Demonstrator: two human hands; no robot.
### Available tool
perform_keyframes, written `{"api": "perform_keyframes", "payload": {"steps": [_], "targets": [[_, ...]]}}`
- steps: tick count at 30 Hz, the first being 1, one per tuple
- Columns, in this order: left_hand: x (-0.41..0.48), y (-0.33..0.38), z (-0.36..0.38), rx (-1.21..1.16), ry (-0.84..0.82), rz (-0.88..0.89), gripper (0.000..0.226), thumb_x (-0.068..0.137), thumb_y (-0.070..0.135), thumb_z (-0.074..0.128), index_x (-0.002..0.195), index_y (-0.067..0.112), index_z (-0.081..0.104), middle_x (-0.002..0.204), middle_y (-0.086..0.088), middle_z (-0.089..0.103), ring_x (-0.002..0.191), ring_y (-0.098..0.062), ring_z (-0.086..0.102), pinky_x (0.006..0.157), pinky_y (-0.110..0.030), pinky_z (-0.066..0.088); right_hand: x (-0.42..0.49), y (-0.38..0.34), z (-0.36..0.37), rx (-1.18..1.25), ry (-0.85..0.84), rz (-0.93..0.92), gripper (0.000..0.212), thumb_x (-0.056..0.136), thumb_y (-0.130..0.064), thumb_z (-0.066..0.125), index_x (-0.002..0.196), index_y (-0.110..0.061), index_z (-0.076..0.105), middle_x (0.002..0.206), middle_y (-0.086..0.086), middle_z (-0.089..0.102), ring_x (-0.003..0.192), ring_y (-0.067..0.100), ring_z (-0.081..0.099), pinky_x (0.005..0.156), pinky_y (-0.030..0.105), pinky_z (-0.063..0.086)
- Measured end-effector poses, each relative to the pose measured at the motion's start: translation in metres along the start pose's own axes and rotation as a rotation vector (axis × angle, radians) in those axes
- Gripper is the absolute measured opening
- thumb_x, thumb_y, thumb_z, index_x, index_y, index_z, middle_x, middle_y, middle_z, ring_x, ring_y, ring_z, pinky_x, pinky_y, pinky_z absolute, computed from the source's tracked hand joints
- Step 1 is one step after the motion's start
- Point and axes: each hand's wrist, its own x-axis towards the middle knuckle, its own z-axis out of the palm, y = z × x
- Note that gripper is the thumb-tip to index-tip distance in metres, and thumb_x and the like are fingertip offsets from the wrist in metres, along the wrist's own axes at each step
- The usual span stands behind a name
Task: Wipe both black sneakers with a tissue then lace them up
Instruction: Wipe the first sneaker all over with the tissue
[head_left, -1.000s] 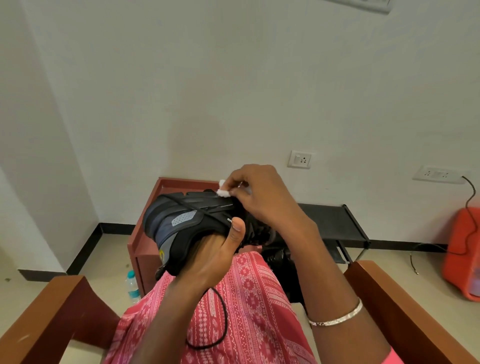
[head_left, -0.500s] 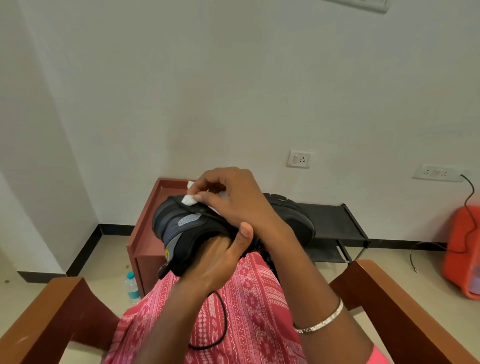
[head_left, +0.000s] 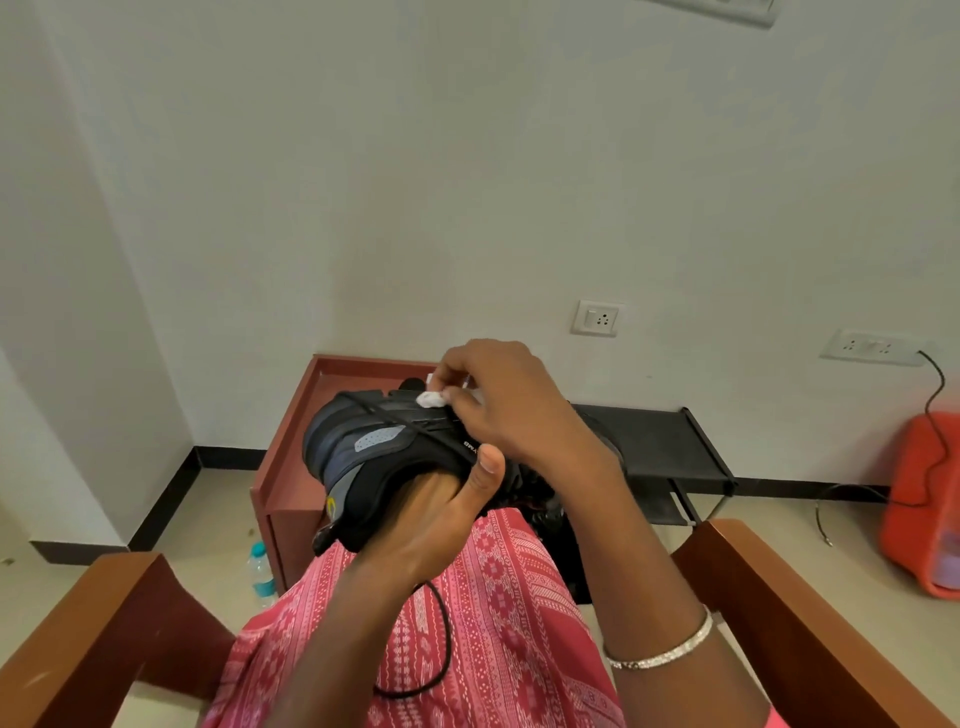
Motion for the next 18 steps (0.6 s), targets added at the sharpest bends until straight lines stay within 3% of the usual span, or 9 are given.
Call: {"api": "perform_keyframes", "payload": {"steps": [3, 7, 10, 14, 17, 18], "targets": [[-0.001, 0.001, 0.0, -0.011, -0.046, 0.012, 0.096, 0.048, 0.108, 0.006, 0.116, 0.05, 0.042, 0.109, 0.036, 0.047, 0.098, 0.031, 0.039, 0.086, 0.003, 0.028, 0.004, -0.01, 0.007, 0.189, 0.014, -0.085, 0.006, 0.09, -0.023, 0.069, 0.09, -0.023, 0.074, 0.093, -0.01, 0.072, 0.086, 0.005, 0.061, 0.082, 0.027, 0.047], [0.0, -0.002, 0.003, -0.019, -0.048, 0.013, 0.103, 0.05, 0.108, 0.006, 0.123, 0.044, 0.043, 0.115, 0.028, 0.051, 0.113, 0.01, 0.047, 0.1, -0.011, 0.031, 0.003, -0.006, 0.009, 0.235, -0.001, -0.085, 0.006, 0.09, -0.024, 0.069, 0.091, -0.023, 0.075, 0.091, -0.012, 0.072, 0.083, 0.002, 0.058, 0.079, 0.022, 0.044], [0.0, -0.005, 0.0, -0.005, -0.006, 0.021, 0.111, 0.053, 0.106, 0.004, 0.13, 0.039, 0.048, 0.117, 0.023, 0.054, 0.12, 0.0, 0.049, 0.103, -0.019, 0.034, -0.002, 0.01, 0.002, 0.106, -0.015, -0.011, 0.007, 0.09, -0.029, 0.065, 0.091, -0.029, 0.072, 0.091, -0.014, 0.069, 0.087, 0.005, 0.058, 0.082, 0.032, 0.048], [0.001, -0.006, -0.004, 0.051, 0.015, 0.013, 0.111, 0.053, 0.106, 0.001, 0.13, 0.041, 0.049, 0.104, 0.029, 0.053, 0.104, 0.003, 0.051, 0.09, -0.01, 0.033, -0.008, 0.03, -0.012, -0.079, 0.002, 0.096, 0.008, 0.09, -0.029, 0.062, 0.085, -0.034, 0.065, 0.086, -0.014, 0.064, 0.087, 0.013, 0.056, 0.083, 0.038, 0.048], [0.0, -0.004, -0.002, 0.049, 0.02, 0.033, 0.093, 0.058, 0.105, 0.004, 0.124, 0.054, 0.046, 0.108, 0.034, 0.051, 0.111, 0.008, 0.051, 0.091, -0.006, 0.031, -0.008, 0.029, -0.01, -0.097, -0.03, 0.065, 0.007, 0.092, -0.025, 0.059, 0.088, -0.03, 0.062, 0.09, -0.009, 0.062, 0.092, 0.017, 0.056, 0.083, 0.038, 0.046], [0.0, -0.002, -0.001, 0.05, 0.021, 0.035, 0.099, 0.057, 0.105, 0.003, 0.121, 0.048, 0.053, 0.102, 0.032, 0.053, 0.108, 0.006, 0.054, 0.088, -0.005, 0.032, -0.007, 0.025, -0.006, -0.063, -0.035, 0.031, 0.007, 0.093, -0.024, 0.059, 0.089, -0.029, 0.061, 0.092, -0.008, 0.062, 0.091, 0.017, 0.056, 0.083, 0.039, 0.047]]}}
